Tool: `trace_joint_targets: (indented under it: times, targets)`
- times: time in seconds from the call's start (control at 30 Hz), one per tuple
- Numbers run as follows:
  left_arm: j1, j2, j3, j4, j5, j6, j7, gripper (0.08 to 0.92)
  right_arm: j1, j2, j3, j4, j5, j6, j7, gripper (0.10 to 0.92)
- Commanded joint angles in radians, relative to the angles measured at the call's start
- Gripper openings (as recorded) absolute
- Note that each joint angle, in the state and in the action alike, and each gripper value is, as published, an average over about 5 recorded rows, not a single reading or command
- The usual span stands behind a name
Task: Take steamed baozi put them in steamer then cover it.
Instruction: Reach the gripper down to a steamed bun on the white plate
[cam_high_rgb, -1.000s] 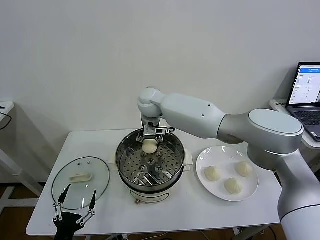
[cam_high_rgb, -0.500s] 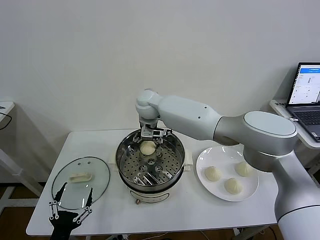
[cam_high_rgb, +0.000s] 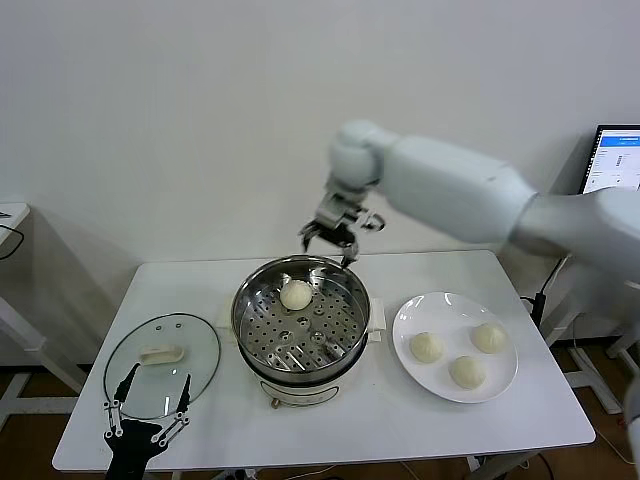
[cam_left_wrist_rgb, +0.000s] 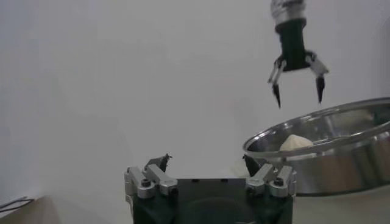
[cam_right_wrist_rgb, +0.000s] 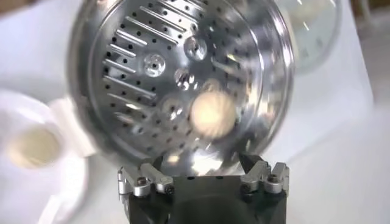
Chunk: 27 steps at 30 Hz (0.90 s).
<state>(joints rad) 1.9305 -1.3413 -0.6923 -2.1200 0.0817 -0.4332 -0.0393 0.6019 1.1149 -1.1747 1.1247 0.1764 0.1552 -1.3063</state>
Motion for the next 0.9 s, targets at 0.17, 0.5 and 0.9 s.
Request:
trace_joint_targets:
  times: [0.17, 0.5, 0.9]
  targets:
    - [-0.006, 0.004, 0.004, -0.003, 0.004, 0.002, -0.002, 0.823, -0.024, -0.324, -0.238, 0.025, 0.233, -0.284, 0.065, 0.823]
    - [-0.008, 0.003, 0.005, 0.013, 0.006, -0.003, -0.005, 0.823, -0.216, -0.323, -0.240, 0.030, 0.183, -0.311, 0.194, 0.823]
    - [-0.016, -0.005, 0.012, 0.034, 0.009, -0.022, -0.006, 0.823, -0.277, -0.286, -0.214, 0.016, 0.162, -0.314, 0.283, 0.823]
